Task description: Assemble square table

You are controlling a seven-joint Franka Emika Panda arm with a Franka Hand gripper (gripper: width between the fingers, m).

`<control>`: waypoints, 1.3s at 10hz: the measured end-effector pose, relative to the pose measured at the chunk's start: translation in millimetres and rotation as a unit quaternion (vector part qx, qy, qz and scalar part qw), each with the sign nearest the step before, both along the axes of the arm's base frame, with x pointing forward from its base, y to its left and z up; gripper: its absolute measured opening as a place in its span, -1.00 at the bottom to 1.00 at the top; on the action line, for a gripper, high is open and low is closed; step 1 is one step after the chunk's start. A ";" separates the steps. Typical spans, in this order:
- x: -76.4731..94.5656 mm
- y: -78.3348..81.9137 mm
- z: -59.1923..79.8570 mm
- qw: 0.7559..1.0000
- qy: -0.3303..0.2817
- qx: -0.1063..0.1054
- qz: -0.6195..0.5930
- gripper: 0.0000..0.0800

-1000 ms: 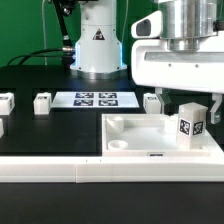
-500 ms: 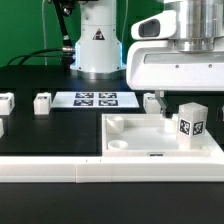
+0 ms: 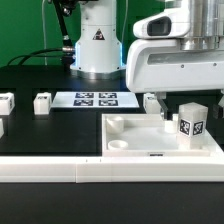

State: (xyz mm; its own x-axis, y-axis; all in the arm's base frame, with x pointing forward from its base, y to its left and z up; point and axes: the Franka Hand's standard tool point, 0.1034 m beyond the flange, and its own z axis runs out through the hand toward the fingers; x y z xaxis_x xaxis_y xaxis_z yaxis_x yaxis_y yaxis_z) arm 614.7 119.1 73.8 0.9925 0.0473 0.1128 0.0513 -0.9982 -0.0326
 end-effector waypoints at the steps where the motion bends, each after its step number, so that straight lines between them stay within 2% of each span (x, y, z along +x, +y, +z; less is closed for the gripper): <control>1: 0.0 -0.2 0.0 0.999 -0.001 -0.005 0.034 0.62; 4: 0.4 -0.7 0.2 0.996 -0.004 -0.014 0.085 0.62; 5: 0.4 -0.7 0.1 0.996 -0.004 -0.014 0.084 0.29; 6: 0.4 -0.7 0.1 0.996 -0.004 -0.014 0.084 0.29; 7: 0.4 -0.7 0.1 0.997 -0.004 -0.013 0.078 -0.09; 8: 0.4 -0.7 0.1 0.998 -0.003 -0.012 0.067 -0.27; 10: 0.3 -0.6 0.1 0.999 -0.003 -0.009 0.046 -0.27; 13: 0.3 -0.6 -0.1 0.997 0.000 0.005 -0.078 -0.27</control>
Offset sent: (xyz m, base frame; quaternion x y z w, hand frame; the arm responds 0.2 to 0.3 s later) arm -0.0004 0.0037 0.0028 0.0101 0.0058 -0.1100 0.9939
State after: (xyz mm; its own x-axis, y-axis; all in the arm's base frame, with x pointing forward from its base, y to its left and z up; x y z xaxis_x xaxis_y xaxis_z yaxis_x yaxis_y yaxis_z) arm 614.9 118.5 73.7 0.9877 -0.1087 0.1123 -0.1045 -0.9936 -0.0425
